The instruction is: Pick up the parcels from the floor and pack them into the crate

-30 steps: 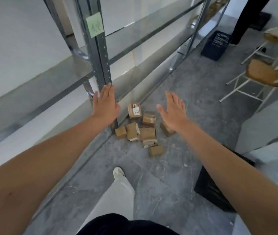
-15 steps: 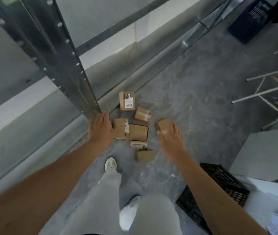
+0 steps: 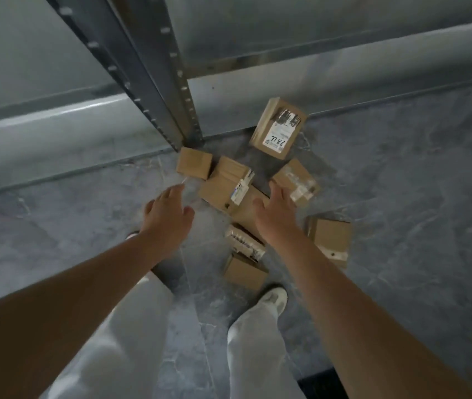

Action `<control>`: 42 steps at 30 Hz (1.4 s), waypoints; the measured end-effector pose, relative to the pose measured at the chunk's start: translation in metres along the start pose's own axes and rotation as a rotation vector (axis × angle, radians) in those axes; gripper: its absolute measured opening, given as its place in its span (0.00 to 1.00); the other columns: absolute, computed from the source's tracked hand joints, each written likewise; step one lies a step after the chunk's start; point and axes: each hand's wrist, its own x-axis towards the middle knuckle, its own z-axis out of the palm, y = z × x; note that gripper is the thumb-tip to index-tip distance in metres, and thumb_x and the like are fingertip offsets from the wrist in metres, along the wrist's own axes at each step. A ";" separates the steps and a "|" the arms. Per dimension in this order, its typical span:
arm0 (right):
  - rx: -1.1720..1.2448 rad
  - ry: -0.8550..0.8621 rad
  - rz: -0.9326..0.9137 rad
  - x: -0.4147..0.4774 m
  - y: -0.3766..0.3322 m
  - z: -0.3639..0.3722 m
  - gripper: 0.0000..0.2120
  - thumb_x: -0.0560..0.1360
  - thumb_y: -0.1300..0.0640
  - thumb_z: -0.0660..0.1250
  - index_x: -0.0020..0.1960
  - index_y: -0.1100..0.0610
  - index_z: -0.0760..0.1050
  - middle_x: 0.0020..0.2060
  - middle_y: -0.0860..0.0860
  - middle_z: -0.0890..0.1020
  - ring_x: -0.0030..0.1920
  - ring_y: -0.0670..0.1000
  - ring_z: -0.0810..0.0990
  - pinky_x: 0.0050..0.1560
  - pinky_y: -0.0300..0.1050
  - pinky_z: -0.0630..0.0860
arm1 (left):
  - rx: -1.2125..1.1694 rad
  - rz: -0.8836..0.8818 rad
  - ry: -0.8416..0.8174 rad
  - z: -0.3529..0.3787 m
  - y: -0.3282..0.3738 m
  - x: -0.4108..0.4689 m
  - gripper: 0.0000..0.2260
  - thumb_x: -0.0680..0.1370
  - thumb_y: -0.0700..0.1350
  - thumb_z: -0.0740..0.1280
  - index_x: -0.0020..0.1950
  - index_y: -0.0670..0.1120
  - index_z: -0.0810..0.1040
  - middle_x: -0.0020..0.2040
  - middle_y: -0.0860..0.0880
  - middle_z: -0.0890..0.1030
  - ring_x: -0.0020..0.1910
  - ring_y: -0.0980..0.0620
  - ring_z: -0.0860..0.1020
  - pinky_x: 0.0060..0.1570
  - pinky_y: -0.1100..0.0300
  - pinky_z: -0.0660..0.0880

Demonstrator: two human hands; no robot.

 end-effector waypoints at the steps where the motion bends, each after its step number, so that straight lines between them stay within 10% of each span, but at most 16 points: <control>1: 0.020 -0.020 -0.006 0.020 0.008 0.014 0.28 0.82 0.47 0.54 0.79 0.55 0.52 0.78 0.54 0.55 0.77 0.56 0.54 0.74 0.56 0.55 | -0.026 -0.049 -0.022 0.024 -0.010 0.014 0.24 0.81 0.46 0.59 0.77 0.47 0.60 0.75 0.45 0.65 0.73 0.45 0.65 0.72 0.48 0.60; 11: 0.102 0.014 -0.015 0.220 0.052 0.116 0.29 0.83 0.41 0.43 0.75 0.55 0.63 0.73 0.57 0.67 0.73 0.57 0.64 0.73 0.54 0.60 | -0.961 -0.604 -0.288 0.222 -0.044 0.134 0.16 0.83 0.40 0.56 0.70 0.38 0.70 0.51 0.48 0.76 0.48 0.53 0.76 0.57 0.55 0.75; 17: 0.193 -0.086 0.164 0.239 0.047 0.115 0.34 0.80 0.34 0.42 0.77 0.54 0.60 0.73 0.55 0.68 0.71 0.56 0.67 0.71 0.53 0.62 | -0.960 -0.533 -0.320 0.232 -0.017 0.142 0.17 0.82 0.38 0.55 0.71 0.42 0.71 0.67 0.43 0.74 0.54 0.50 0.77 0.55 0.57 0.75; 20: 0.274 -0.018 0.162 0.216 0.025 0.101 0.34 0.80 0.35 0.45 0.77 0.56 0.59 0.71 0.55 0.69 0.66 0.54 0.71 0.60 0.47 0.66 | -0.958 -0.537 -0.334 0.191 -0.014 0.115 0.18 0.82 0.41 0.57 0.69 0.36 0.71 0.68 0.38 0.73 0.65 0.41 0.73 0.60 0.53 0.71; 22: 0.268 0.061 0.117 0.188 0.006 0.089 0.34 0.80 0.35 0.48 0.76 0.57 0.59 0.72 0.56 0.67 0.67 0.56 0.70 0.64 0.51 0.68 | -1.044 -0.591 -0.285 0.158 -0.011 0.090 0.15 0.81 0.37 0.58 0.66 0.38 0.74 0.61 0.41 0.77 0.55 0.45 0.76 0.58 0.52 0.73; 25: 0.106 0.042 0.036 0.122 -0.017 0.068 0.31 0.81 0.37 0.47 0.74 0.56 0.64 0.74 0.60 0.63 0.73 0.62 0.62 0.72 0.61 0.60 | -1.169 -0.703 -0.132 0.099 -0.018 0.041 0.20 0.78 0.31 0.58 0.66 0.45 0.76 0.44 0.47 0.77 0.37 0.53 0.72 0.41 0.59 0.74; 28: 0.180 -0.043 0.007 0.048 -0.056 0.033 0.31 0.79 0.36 0.46 0.70 0.53 0.71 0.70 0.60 0.70 0.71 0.62 0.66 0.71 0.62 0.61 | -1.092 -0.603 0.006 0.015 -0.023 -0.009 0.24 0.77 0.31 0.55 0.70 0.47 0.73 0.55 0.43 0.80 0.40 0.50 0.77 0.29 0.68 0.68; 33: 0.330 0.025 -0.205 -0.080 -0.193 -0.060 0.27 0.78 0.36 0.49 0.66 0.50 0.73 0.65 0.55 0.73 0.67 0.59 0.70 0.69 0.60 0.65 | -1.195 -0.444 0.349 -0.177 -0.005 -0.096 0.27 0.76 0.30 0.53 0.73 0.47 0.68 0.65 0.43 0.76 0.62 0.42 0.75 0.61 0.52 0.72; 37: 0.431 -0.034 -0.381 -0.179 -0.282 -0.110 0.26 0.73 0.33 0.52 0.57 0.47 0.78 0.59 0.53 0.78 0.61 0.56 0.76 0.66 0.57 0.71 | -1.219 -0.282 0.611 -0.297 -0.013 -0.202 0.26 0.76 0.30 0.54 0.73 0.45 0.69 0.60 0.52 0.74 0.55 0.53 0.72 0.42 0.74 0.69; 42: 0.361 -0.141 -0.637 -0.298 -0.371 -0.127 0.16 0.81 0.43 0.55 0.61 0.49 0.74 0.57 0.51 0.73 0.59 0.51 0.75 0.66 0.52 0.71 | -1.335 -0.282 0.824 -0.359 -0.074 -0.315 0.28 0.73 0.32 0.57 0.72 0.48 0.71 0.63 0.49 0.78 0.61 0.49 0.76 0.57 0.61 0.70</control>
